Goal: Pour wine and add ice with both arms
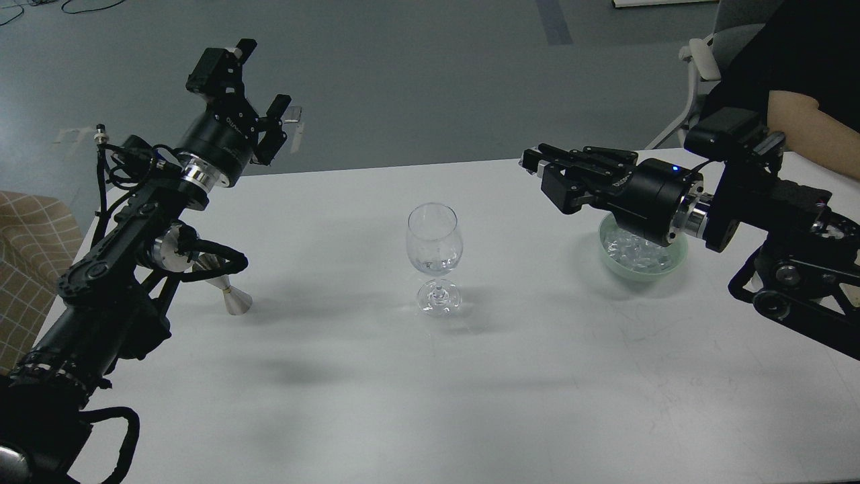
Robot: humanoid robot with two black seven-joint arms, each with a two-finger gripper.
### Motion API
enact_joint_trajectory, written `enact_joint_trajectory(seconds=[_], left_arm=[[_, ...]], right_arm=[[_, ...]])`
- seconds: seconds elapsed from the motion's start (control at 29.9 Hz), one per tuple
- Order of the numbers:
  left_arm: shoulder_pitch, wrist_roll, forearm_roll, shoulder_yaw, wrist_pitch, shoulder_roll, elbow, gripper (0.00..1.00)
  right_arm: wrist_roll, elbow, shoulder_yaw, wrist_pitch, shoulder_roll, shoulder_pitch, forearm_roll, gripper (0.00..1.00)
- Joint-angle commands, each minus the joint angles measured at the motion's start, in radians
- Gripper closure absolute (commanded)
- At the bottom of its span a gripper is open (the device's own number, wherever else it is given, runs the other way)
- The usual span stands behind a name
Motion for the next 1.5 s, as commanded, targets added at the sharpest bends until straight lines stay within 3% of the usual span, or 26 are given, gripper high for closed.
enact_joint_trajectory(seconds=[0.0, 0.53, 1.47], left_arm=[[0.000, 0.000, -0.001, 0.000, 0.000, 0.000, 0.000, 0.02], [0.000, -0.002, -0.001, 0.000, -0.001, 0.002, 0.000, 0.02], [-0.001, -0.003, -0.001, -0.002, -0.004, 0.008, 0.000, 0.02]], right_arm=[[-0.001, 0.012, -0.037, 0.006, 0.040, 0.015, -0.024, 0.94], [-0.019, 0.006, -0.057, 0.098, 0.120, 0.090, -0.095, 0.94], [-0.059, -0.092, -0.074, 0.105, 0.256, 0.079, -0.150, 0.90]])
